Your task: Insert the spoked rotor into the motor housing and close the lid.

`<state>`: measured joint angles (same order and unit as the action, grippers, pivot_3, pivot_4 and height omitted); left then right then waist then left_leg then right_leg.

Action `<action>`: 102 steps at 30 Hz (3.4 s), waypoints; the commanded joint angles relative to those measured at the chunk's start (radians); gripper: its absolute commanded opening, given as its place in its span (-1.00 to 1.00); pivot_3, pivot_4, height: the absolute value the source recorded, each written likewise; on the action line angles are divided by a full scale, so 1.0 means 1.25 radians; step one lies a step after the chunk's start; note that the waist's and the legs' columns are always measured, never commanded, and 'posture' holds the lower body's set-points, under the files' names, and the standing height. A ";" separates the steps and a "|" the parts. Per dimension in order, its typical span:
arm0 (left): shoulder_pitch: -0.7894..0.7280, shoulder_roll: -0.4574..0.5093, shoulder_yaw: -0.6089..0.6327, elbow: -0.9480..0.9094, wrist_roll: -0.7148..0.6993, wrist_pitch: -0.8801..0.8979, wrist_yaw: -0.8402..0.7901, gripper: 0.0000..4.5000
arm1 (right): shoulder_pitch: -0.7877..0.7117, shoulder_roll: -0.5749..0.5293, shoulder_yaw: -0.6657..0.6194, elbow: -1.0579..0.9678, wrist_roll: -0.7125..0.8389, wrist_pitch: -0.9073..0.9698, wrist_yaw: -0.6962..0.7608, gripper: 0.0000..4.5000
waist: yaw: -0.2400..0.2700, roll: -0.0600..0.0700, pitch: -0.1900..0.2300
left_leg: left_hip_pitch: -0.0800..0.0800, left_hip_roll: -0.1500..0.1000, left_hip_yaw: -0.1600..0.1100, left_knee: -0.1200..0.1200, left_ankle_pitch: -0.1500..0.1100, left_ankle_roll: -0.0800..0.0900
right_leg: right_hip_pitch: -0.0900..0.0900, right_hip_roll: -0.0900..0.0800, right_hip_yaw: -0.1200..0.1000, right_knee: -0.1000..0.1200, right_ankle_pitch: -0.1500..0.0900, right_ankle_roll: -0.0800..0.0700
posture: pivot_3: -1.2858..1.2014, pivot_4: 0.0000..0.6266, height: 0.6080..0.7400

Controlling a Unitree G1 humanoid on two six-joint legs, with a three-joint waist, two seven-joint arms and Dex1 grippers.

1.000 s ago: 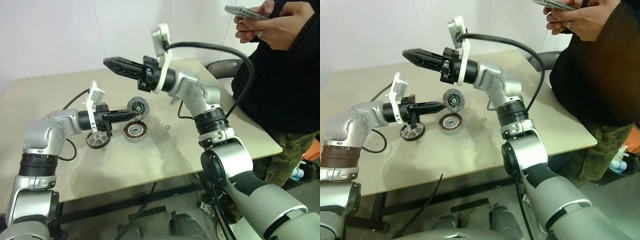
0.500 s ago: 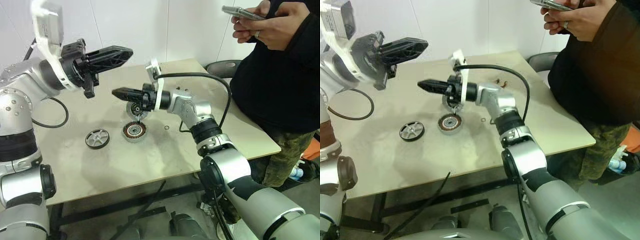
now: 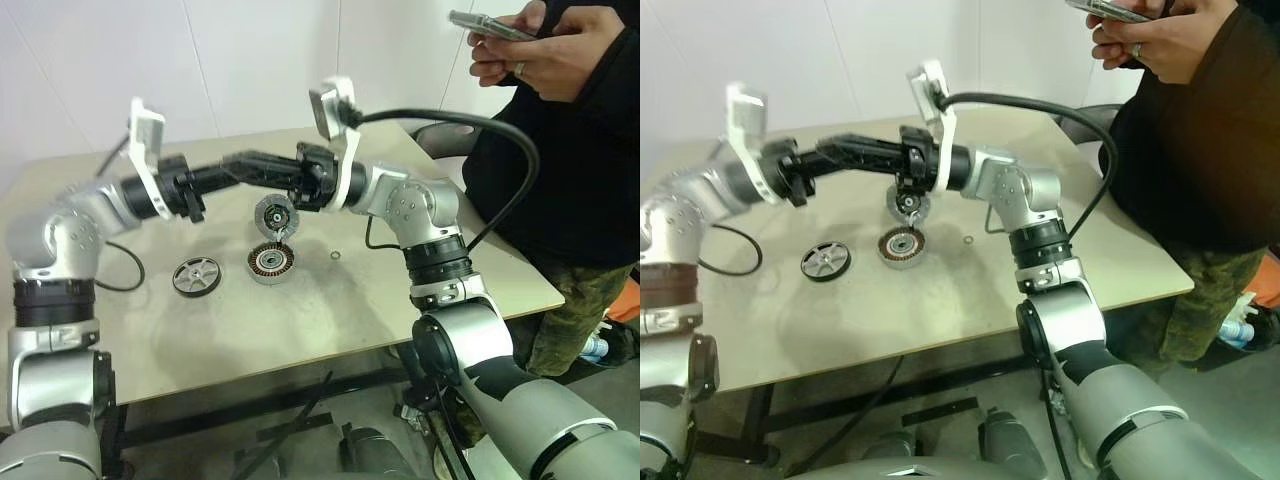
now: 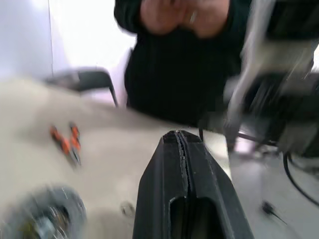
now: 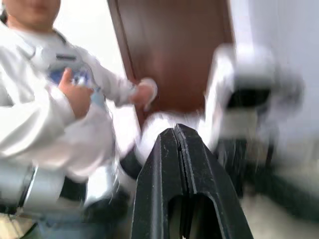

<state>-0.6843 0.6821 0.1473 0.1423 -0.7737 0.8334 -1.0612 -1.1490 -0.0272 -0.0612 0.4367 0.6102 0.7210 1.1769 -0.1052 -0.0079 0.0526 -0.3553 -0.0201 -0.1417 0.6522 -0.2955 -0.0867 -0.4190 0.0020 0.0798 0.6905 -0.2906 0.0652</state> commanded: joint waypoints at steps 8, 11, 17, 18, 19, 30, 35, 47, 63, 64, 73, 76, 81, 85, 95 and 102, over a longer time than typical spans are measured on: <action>0.047 0.016 0.054 -0.370 -0.155 0.079 0.046 -0.99 | -0.016 0.031 0.064 0.276 -0.168 -0.255 -0.090 -1.00 | 0.004 -0.001 0.000 | -0.001 0.000 0.001 0.000 0.000 0.000 | 0.000 0.000 0.001 0.000 0.000 0.000 | 0.03 -1.00 1.00; -0.025 0.034 0.092 -0.356 -0.193 0.082 0.070 -0.99 | -0.011 0.035 0.061 0.339 -0.181 -0.272 -0.070 -1.00 | 0.006 -0.001 0.000 | -0.001 0.000 0.000 0.001 0.000 0.000 | 0.000 0.000 0.000 0.000 0.000 0.000 | 0.03 -1.00 1.00; -0.146 0.053 0.087 -0.092 -0.090 0.001 0.079 -0.99 | 0.053 0.022 0.118 0.155 -0.134 -0.129 0.073 -1.00 | 0.001 0.000 0.000 | 0.003 -0.001 0.001 0.000 0.000 0.000 | 0.004 0.002 -0.001 0.000 0.000 0.000 | 0.03 -1.00 1.00; -0.152 0.053 0.079 -0.047 -0.070 -0.011 0.073 -0.99 | 0.060 0.016 0.123 0.109 -0.121 -0.105 0.086 -1.00 | 0.002 0.000 0.000 | 0.004 -0.001 0.000 0.000 0.000 0.000 | 0.004 0.002 -0.001 0.000 0.000 0.000 | 0.03 -1.00 1.00; -0.149 0.050 0.063 -0.007 -0.045 -0.027 0.063 -0.99 | 0.062 0.011 0.118 0.068 -0.106 -0.082 0.088 -1.00 | 0.002 0.000 0.000 | 0.004 -0.001 0.000 0.000 0.000 0.000 | 0.004 0.003 -0.001 0.000 0.000 0.000 | 0.03 -1.00 1.00; 0.072 -0.021 -0.043 -0.213 -0.043 0.013 0.028 -0.99 | -0.112 0.027 0.057 0.228 -0.175 -0.295 -0.084 -1.00 | 0.003 -0.002 -0.001 | -0.002 0.000 0.000 -0.001 0.000 0.000 | -0.001 0.000 0.000 -0.001 0.000 0.000 | 0.03 -1.00 1.00; -0.008 -0.011 0.048 -0.276 -0.151 0.063 0.079 -0.99 | -0.121 0.050 0.033 0.407 -0.182 -0.312 -0.059 -1.00 | 0.004 -0.002 -0.001 | -0.001 0.000 0.001 0.000 0.000 0.000 | 0.000 0.000 0.001 -0.001 0.000 0.000 | 0.03 -1.00 1.00; -0.208 0.067 0.087 -0.058 -0.120 0.023 0.041 -0.99 | 0.027 0.023 0.095 0.223 -0.164 -0.142 0.071 -1.00 | -0.009 -0.003 -0.002 | 0.001 0.000 0.000 -0.001 0.000 0.000 | 0.001 0.003 -0.002 -0.002 0.000 0.000 | 0.03 -1.00 1.00; -0.044 0.030 -0.021 -0.037 0.002 -0.012 -0.031 -0.99 | -0.108 -0.002 -0.058 0.050 0.017 -0.035 -0.049 -1.00 | -0.015 0.001 -0.002 | -0.001 0.000 -0.001 -0.001 0.000 -0.001 | -0.001 0.000 0.000 0.000 0.000 0.000 | 0.03 -1.00 1.00; -0.031 0.027 -0.026 -0.060 -0.001 -0.008 -0.030 -0.99 | -0.111 0.000 -0.037 0.070 -0.014 -0.078 -0.050 -1.00 | -0.014 0.000 -0.002 | -0.001 0.000 0.000 -0.001 0.000 -0.001 | -0.001 0.000 0.000 0.000 0.000 0.000 | 0.03 -1.00 1.00; -0.037 0.047 0.028 -0.155 -0.061 0.042 -0.009 -0.99 | -0.095 0.025 0.008 0.345 -0.130 -0.223 -0.052 -1.00 | -0.014 0.000 -0.003 | -0.001 0.000 0.000 -0.001 0.000 -0.001 | 0.000 0.000 0.000 -0.001 0.000 0.000 | 0.03 -1.00 1.00; -0.041 0.067 0.049 -0.190 -0.090 0.057 -0.016 -0.99 | -0.083 0.019 -0.004 0.395 -0.140 -0.230 -0.053 -1.00 | -0.015 -0.001 -0.003 | -0.001 0.000 0.000 -0.001 0.000 -0.001 | -0.001 0.000 0.001 -0.001 0.000 0.000 | 0.03 -1.00 1.00; -0.088 0.077 0.074 -0.157 -0.093 0.047 0.003 -0.99 | -0.037 0.006 0.025 0.354 -0.148 -0.178 0.010 -1.00 | -0.014 -0.001 -0.003 | -0.001 0.000 0.000 -0.001 0.000 -0.001 | 0.000 0.000 0.000 -0.001 0.000 0.000 | 0.03 -1.00 1.00; -0.120 0.078 0.062 -0.071 -0.047 0.014 0.007 -0.99 | 0.050 -0.023 0.088 0.140 -0.103 -0.043 0.114 -1.00 | -0.014 0.000 -0.003 | 0.000 0.000 0.000 0.000 0.000 -0.001 | 0.001 0.001 0.000 0.000 0.000 0.000 | 0.03 -1.00 1.00; 0.025 0.018 -0.030 -0.096 0.010 0.002 -0.006 -0.99 | 0.052 -0.030 0.023 -0.121 0.014 0.054 -0.007 -1.00 | -0.013 0.000 -0.003 | 0.000 0.000 -0.001 0.000 0.000 -0.001 | 0.000 0.000 0.000 0.000 0.000 0.000 | 0.03 -1.00 1.00; 0.074 -0.003 0.003 -0.222 -0.073 0.071 0.025 -0.99 | -0.022 0.010 0.049 0.150 -0.116 -0.174 -0.091 -1.00 | -0.013 -0.001 -0.003 | 0.000 0.000 0.000 -0.001 0.000 -0.001 | 0.000 0.000 0.000 0.000 0.000 0.000 | 0.03 -1.00 1.00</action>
<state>-0.5820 0.6646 0.0991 -0.0710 -0.8139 0.9016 -1.0363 -1.1609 -0.0234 -0.0074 0.5262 0.5101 0.5787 1.0757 -0.1210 -0.0088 0.0489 -0.3555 -0.0202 -0.1420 0.6513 -0.2949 -0.0877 -0.4187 0.0018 0.0800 0.6900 -0.2903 0.0649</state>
